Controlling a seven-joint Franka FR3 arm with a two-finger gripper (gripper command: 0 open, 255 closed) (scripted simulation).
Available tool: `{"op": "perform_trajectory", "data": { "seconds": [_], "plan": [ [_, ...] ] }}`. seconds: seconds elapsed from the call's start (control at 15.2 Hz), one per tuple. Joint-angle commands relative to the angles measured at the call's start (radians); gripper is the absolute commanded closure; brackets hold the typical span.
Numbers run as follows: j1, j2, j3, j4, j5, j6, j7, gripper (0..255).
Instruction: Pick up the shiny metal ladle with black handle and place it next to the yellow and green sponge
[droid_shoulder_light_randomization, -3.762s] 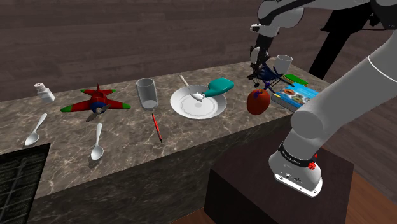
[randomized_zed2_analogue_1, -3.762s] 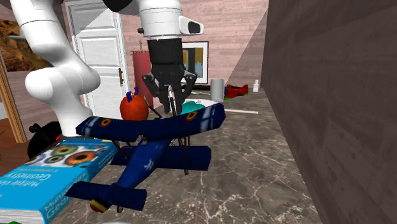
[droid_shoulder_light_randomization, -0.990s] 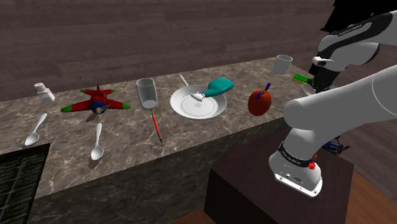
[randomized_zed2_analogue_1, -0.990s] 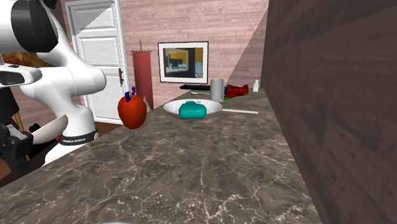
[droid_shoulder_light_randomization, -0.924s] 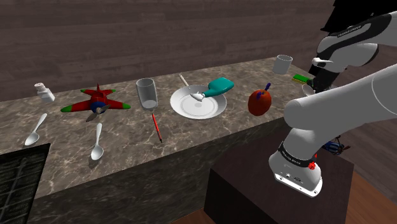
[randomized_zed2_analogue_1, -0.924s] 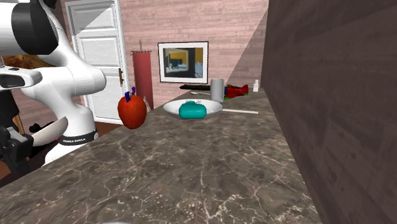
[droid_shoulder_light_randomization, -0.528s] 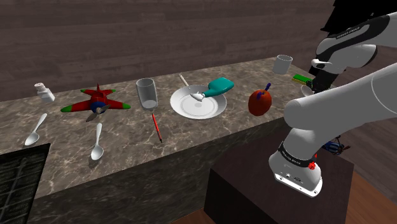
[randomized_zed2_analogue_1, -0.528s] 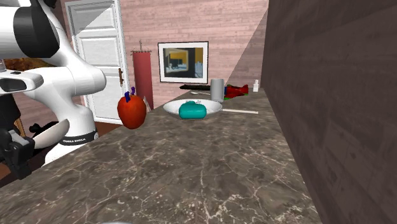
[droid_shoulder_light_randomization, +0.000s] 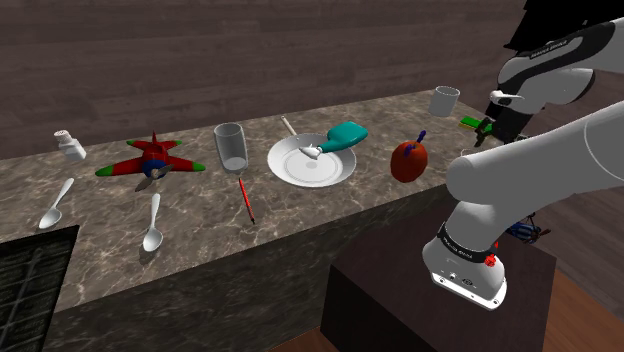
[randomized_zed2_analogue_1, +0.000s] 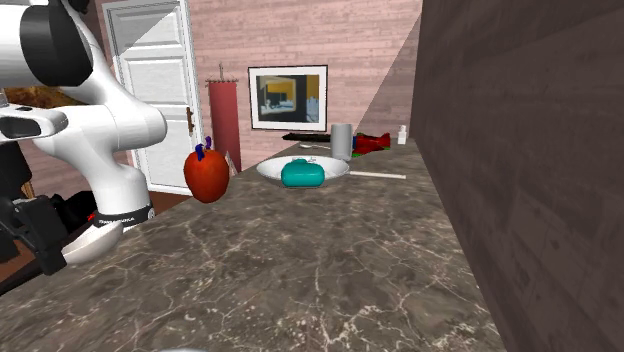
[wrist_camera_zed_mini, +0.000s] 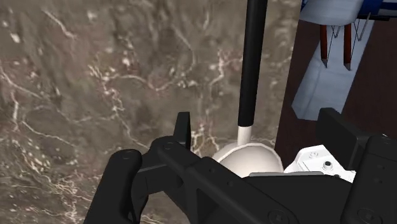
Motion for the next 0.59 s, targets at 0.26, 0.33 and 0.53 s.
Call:
{"op": "perform_trajectory", "data": {
  "seconds": [0.26, 0.33, 0.53],
  "plan": [
    [-0.007, -0.057, 0.041, 0.079, 0.018, -0.135, 0.000, 0],
    [-0.007, -0.057, 0.041, 0.079, 0.018, -0.135, 0.000, 0],
    [-0.007, -0.057, 0.041, 0.079, 0.018, -0.135, 0.000, 0]
  ]
}}
